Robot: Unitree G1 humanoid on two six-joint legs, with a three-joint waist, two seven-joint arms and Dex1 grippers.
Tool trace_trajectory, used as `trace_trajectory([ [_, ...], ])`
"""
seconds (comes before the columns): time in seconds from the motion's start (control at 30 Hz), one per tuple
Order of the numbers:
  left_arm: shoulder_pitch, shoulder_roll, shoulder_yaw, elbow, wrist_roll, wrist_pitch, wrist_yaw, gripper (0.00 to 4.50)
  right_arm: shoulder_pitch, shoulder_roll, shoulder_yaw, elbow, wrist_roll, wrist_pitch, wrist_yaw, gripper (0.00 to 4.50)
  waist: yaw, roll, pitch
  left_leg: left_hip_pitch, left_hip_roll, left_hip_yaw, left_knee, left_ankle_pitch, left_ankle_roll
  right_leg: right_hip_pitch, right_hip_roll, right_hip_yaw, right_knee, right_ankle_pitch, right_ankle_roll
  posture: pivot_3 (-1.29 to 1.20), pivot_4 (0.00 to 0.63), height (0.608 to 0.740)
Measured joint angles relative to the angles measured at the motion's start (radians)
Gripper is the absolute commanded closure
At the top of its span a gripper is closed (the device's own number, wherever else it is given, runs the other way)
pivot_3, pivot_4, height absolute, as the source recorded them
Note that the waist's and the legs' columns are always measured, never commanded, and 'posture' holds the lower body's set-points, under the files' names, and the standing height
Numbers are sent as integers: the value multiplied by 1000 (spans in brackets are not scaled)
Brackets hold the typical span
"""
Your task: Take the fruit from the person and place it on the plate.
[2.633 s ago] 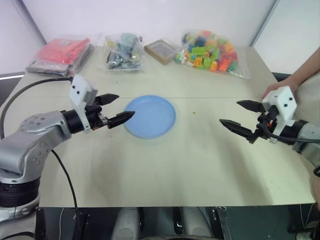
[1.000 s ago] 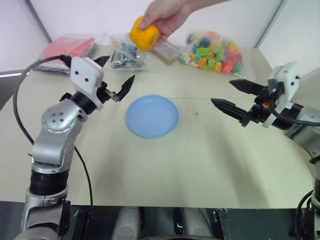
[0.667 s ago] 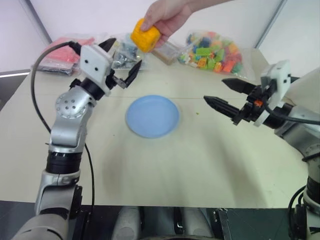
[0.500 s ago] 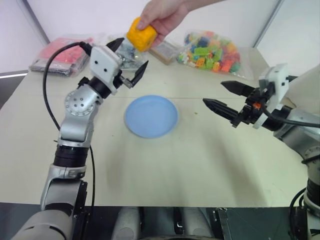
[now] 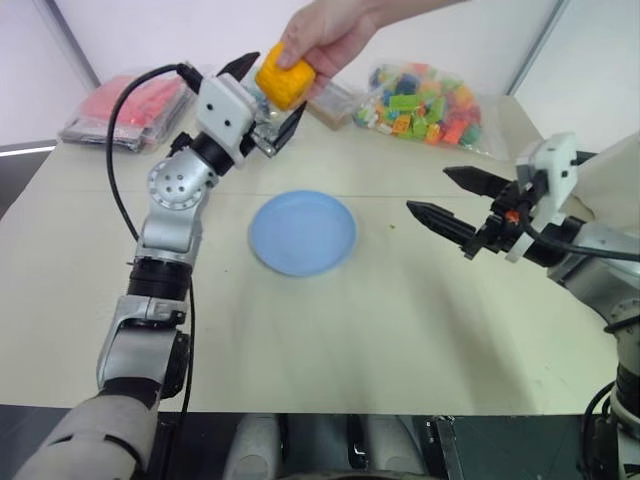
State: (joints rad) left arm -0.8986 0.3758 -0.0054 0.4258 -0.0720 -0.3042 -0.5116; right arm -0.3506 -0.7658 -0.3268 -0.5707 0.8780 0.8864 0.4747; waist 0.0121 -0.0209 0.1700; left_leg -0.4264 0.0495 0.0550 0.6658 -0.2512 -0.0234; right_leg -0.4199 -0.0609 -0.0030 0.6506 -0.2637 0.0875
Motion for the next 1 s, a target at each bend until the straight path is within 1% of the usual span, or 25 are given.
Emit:
trace_trajectory([
  [0.2,-19,-18,0,57,7,-39,2,0,11,-1,-2,-16,1,0,-6,39,0,0,0,0,0,0,0,0,0,0,0,0,0,0,0,0,150,731],
  [0.3,-21,-24,0,81,16,-53,3,808,18,-2,-5,-16,1,0,-7,0,0,0,0,0,0,0,0,0,0,0,0,0,0,0,0,0,150,731],
  [0.37,-21,-26,0,83,18,-57,2,1802,22,-2,-5,-16,1,0,-7,0,0,0,0,0,0,0,0,0,0,0,0,0,0,0,0,0,150,731],
  [0.4,-21,-27,0,83,17,-57,1,2224,22,-2,-5,-16,1,0,-8,0,0,0,0,0,0,0,0,0,0,0,0,0,0,0,0,0,150,731],
  [0.43,-22,-28,0,83,17,-57,0,2396,22,-2,-5,-16,1,0,-8,0,0,0,0,0,0,0,0,0,0,0,0,0,0,0,0,0,150,731],
  [0.7,-27,-28,0,83,15,-49,-12,2397,24,-2,-5,-16,-2,-3,-9,0,0,0,0,0,0,0,0,0,0,0,0,0,0,0,0,0,150,731],
  [0.77,-27,-32,2,79,-3,-11,-20,2397,26,-1,-4,-16,-2,-7,-11,0,0,0,0,0,0,0,0,0,0,0,0,0,0,0,0,0,150,731],
  [0.87,-12,-35,2,28,-72,176,-75,2397,28,-1,-1,-17,-2,-10,-14,0,-1,0,0,0,0,0,0,0,0,0,0,0,0,0,0,0,150,731],
  [1.0,81,-20,-32,-114,-158,486,-186,2397,47,-1,0,-30,-2,-10,-17,0,-3,0,0,0,0,0,0,0,0,0,0,0,0,0,0,0,150,731],
])
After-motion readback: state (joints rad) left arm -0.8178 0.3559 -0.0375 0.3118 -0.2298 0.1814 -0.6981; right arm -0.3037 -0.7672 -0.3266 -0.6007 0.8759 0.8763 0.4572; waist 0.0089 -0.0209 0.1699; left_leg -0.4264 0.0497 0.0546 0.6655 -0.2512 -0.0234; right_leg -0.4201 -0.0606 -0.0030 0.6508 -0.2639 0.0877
